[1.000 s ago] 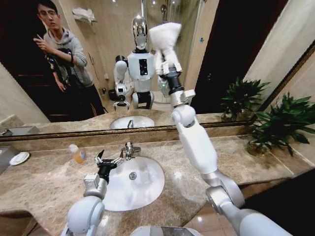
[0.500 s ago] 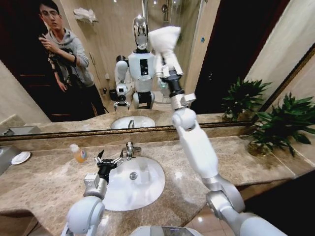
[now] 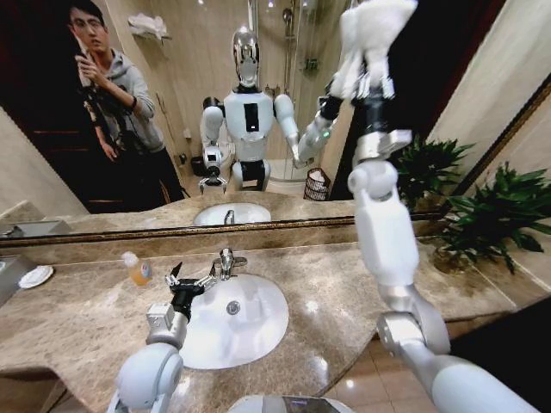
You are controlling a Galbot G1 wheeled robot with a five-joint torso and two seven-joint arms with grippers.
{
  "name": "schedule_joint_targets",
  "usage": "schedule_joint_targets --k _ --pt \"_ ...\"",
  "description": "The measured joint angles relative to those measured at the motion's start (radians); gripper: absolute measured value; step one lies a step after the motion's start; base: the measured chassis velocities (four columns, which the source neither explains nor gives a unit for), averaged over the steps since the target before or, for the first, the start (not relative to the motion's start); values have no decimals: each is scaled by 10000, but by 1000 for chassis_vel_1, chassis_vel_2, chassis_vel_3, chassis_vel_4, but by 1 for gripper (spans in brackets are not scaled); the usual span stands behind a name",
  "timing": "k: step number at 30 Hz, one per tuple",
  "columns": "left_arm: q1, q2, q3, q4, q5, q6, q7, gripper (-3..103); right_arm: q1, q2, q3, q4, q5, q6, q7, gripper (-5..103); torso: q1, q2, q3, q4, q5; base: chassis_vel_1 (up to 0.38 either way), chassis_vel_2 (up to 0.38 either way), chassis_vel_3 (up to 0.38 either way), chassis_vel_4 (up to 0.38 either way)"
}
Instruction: Pick up the towel from the sink counter and wipe the mirror surface.
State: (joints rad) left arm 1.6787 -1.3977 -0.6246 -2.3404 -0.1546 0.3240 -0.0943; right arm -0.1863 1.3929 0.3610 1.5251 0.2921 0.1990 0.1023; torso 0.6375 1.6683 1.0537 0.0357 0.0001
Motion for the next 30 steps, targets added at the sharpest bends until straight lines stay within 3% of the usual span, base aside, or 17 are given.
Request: schedule_joint_targets --k 16,30 --pt "0 0 0 0 -1 0 0 100 312 1221 -1339 122 -123 -372 80 22 -3 1 -2 0 -2 0 0 0 0" --pt "1 0 0 0 -1 0 0 100 824 2175 -3005 -395 -1366 -431 -20 22 0 0 0 4 -7 0 0 0 0"
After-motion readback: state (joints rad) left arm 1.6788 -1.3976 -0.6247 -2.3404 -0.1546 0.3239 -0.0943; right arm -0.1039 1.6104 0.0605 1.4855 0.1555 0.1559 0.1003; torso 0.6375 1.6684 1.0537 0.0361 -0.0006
